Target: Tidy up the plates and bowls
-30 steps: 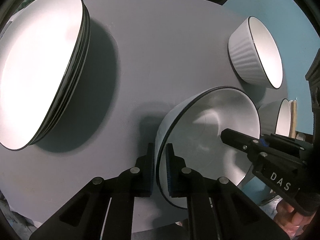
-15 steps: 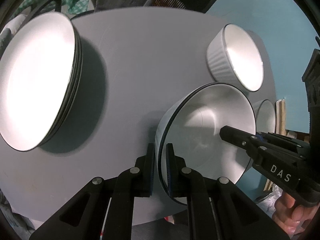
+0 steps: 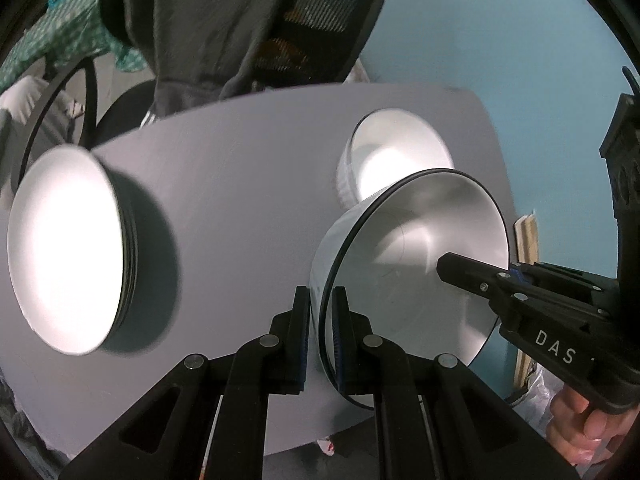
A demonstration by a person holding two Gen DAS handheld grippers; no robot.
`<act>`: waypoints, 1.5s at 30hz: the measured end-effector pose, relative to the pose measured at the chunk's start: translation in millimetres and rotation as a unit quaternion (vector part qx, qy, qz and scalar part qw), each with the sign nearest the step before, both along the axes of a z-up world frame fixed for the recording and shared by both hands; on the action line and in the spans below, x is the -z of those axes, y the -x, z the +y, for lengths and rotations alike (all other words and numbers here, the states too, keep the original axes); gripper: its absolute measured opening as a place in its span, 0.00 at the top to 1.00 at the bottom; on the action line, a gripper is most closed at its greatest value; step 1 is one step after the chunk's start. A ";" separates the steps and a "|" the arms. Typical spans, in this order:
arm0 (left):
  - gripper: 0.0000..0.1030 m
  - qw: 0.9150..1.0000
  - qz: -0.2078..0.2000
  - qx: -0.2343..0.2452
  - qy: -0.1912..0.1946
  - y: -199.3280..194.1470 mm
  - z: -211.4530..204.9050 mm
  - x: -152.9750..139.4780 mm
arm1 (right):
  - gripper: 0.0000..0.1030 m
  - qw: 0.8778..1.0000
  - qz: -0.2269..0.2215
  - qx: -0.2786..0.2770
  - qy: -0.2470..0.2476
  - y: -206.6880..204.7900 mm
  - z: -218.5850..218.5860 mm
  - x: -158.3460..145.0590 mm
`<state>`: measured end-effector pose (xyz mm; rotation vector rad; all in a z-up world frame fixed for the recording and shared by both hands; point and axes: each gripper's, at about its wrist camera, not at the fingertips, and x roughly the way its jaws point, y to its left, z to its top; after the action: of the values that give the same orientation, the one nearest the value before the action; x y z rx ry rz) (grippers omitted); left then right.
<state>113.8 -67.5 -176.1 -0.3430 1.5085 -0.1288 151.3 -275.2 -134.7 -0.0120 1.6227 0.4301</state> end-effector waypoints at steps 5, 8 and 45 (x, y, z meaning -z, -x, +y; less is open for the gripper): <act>0.91 1.000 -0.010 0.004 0.001 -23.5 -10.4 -7.2 | 0.92 1.000 -0.011 0.007 0.001 -17.1 -6.9 -5.0; 0.91 1.000 -0.015 0.009 -0.006 -37.7 -16.4 -6.1 | 0.92 1.000 -0.016 0.006 0.005 -29.3 -10.1 -3.8; 0.91 0.998 0.018 0.013 -0.066 -85.7 -29.7 27.3 | 0.92 0.999 0.031 -0.015 0.014 -79.1 -30.9 23.4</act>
<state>199.4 -97.2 -203.3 -0.2205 1.5490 -0.0425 230.4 -306.0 -158.1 -0.0448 1.6917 0.4354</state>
